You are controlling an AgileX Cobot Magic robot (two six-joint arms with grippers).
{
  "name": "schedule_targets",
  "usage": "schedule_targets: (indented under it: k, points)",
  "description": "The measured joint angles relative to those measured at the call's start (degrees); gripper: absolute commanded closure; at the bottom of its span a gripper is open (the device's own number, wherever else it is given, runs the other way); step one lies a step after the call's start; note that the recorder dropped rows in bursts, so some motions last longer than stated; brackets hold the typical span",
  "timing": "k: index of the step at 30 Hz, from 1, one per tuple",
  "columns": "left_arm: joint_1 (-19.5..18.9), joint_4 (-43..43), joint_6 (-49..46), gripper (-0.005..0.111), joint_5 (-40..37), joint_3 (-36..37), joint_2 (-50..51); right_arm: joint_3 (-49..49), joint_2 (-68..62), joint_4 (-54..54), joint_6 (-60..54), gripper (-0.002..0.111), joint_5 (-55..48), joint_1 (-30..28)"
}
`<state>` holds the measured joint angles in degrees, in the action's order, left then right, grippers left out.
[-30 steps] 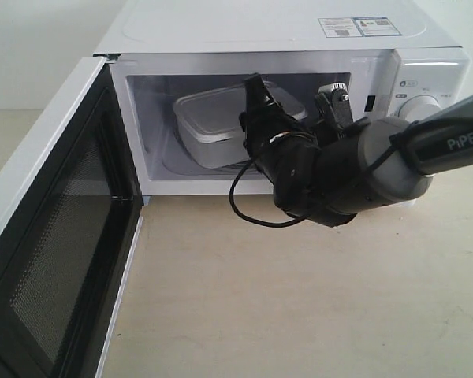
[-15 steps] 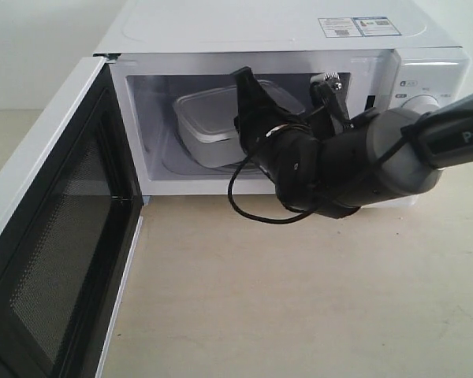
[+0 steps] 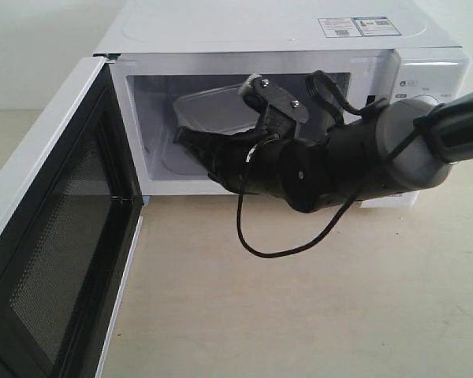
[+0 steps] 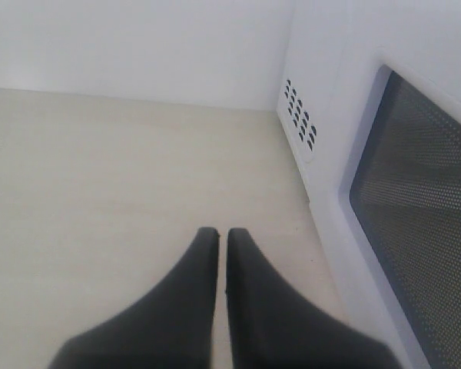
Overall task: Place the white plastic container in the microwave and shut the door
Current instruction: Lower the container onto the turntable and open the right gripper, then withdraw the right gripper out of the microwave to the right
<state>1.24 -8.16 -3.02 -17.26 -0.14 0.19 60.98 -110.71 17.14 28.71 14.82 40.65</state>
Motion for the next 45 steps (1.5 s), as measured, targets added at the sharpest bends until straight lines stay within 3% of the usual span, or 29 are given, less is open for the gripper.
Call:
schedule_targets:
  k: [4,9,14,18,27,32,45]
  points:
    - [0.0,0.0,0.0,0.102,0.0,0.0,0.0,0.0,0.0,-11.2,-0.3,0.108,-2.6,0.0]
    - [0.0,0.0,0.0,0.102,0.0,0.0,0.0,0.0,0.0,-14.6,-1.7,0.108,-4.7,0.0]
    - [0.0,0.0,0.0,0.102,0.0,0.0,0.0,0.0,0.0,-18.6,-13.7,0.108,-4.2,0.0]
    - [0.0,0.0,0.0,0.102,0.0,0.0,0.0,0.0,0.0,-19.8,-19.8,0.108,2.8,0.9]
    - [0.0,0.0,0.0,0.102,0.0,0.0,0.0,0.1,-6.1,-8.0,-29.9,0.108,14.9,1.2]
    - [0.0,0.0,0.0,0.102,0.0,0.0,0.0,0.1,-6.3,5.1,-42.4,0.108,18.7,1.2]
    - [0.0,0.0,0.0,0.102,0.0,0.0,0.0,0.1,-6.3,6.6,-46.3,0.108,19.4,1.2]
